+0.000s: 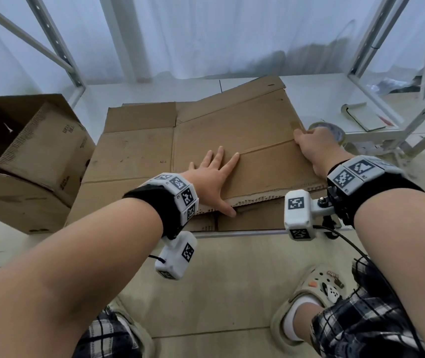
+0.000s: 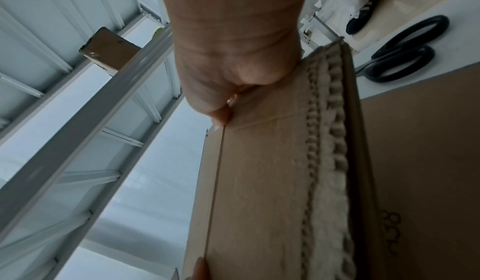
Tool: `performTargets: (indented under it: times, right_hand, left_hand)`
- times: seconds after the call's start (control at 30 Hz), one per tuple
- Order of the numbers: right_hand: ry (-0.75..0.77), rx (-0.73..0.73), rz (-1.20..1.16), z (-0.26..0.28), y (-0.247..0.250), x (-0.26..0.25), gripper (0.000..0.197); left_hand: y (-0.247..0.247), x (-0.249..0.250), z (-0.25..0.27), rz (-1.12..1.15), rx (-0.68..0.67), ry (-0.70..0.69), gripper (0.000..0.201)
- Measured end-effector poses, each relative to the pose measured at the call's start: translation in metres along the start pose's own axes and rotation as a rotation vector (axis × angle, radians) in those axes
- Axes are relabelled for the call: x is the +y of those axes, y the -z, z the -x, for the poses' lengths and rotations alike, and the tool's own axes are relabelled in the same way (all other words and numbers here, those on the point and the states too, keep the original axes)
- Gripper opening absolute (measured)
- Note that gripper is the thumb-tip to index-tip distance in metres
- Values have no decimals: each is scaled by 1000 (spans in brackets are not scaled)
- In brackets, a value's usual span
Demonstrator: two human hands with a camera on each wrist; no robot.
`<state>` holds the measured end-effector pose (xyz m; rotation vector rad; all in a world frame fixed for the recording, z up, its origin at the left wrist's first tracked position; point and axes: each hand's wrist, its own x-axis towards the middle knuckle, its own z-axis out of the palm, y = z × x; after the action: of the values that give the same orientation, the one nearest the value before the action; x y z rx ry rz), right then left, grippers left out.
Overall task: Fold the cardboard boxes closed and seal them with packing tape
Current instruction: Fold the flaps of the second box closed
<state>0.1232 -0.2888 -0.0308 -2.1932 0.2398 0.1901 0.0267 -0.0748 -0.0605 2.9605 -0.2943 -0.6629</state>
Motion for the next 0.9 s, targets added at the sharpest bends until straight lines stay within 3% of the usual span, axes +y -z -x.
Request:
performTargets:
  times: [0.17, 0.3, 0.4, 0.5, 0.6, 0.77, 0.9]
  right_hand:
    - [81, 38, 152, 4, 1, -5, 36]
    - [72, -142, 518, 19, 2, -6, 52]
    - [145, -277, 767, 29, -2, -8, 58]
    - [252, -475, 872, 41, -12, -12, 65]
    - [298, -641, 903, 57, -24, -21, 72]
    - [406, -650, 927, 58, -41, -23, 79]
    - [552, -515, 1088, 63, -57, -20, 59]
  left_hand:
    - [6, 5, 11, -125, 41, -40, 113]
    - [18, 12, 22, -323, 124, -171, 47]
    - [16, 17, 25, -437, 96, -178, 28]
    - [9, 18, 26, -518, 38, -174, 27]
    - [12, 10, 30, -557, 152, -166, 33]
    - [10, -6, 38, -568, 252, -68, 36]
    - [5, -22, 41, -429, 310, 48, 41]
